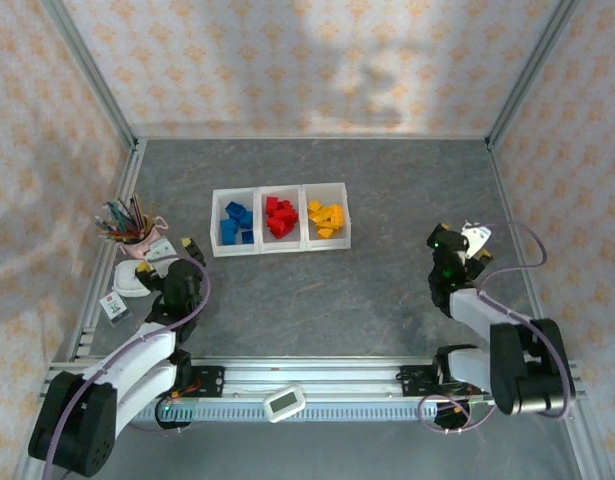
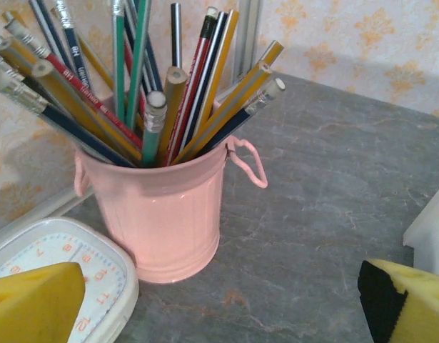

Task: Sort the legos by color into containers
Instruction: Reset both arms

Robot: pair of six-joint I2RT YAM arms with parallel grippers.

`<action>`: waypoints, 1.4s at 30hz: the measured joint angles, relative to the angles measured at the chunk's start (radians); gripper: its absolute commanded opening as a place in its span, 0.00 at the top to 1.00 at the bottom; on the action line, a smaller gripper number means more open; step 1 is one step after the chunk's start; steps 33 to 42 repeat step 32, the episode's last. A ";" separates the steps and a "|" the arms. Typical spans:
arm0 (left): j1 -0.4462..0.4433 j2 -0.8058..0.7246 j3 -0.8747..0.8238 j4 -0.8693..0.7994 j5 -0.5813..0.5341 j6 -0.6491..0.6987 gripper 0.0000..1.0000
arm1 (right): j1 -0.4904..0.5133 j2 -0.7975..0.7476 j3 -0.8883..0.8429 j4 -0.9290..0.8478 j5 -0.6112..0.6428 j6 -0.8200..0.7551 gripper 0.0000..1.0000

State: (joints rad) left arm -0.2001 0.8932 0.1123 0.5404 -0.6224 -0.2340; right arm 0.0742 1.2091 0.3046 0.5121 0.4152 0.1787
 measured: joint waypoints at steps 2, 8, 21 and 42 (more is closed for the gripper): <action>0.029 0.070 -0.031 0.155 0.056 0.049 0.01 | -0.006 0.068 -0.017 0.112 -0.046 -0.027 0.00; 0.057 0.423 -0.003 0.521 0.216 0.185 0.00 | -0.010 0.246 0.005 0.360 -0.227 -0.131 0.00; 0.168 0.645 0.076 0.794 0.387 0.208 0.00 | -0.038 0.314 -0.085 0.658 -0.412 -0.204 0.00; 0.174 0.645 0.075 0.796 0.378 0.198 0.00 | -0.038 0.314 -0.079 0.665 -0.421 -0.204 0.00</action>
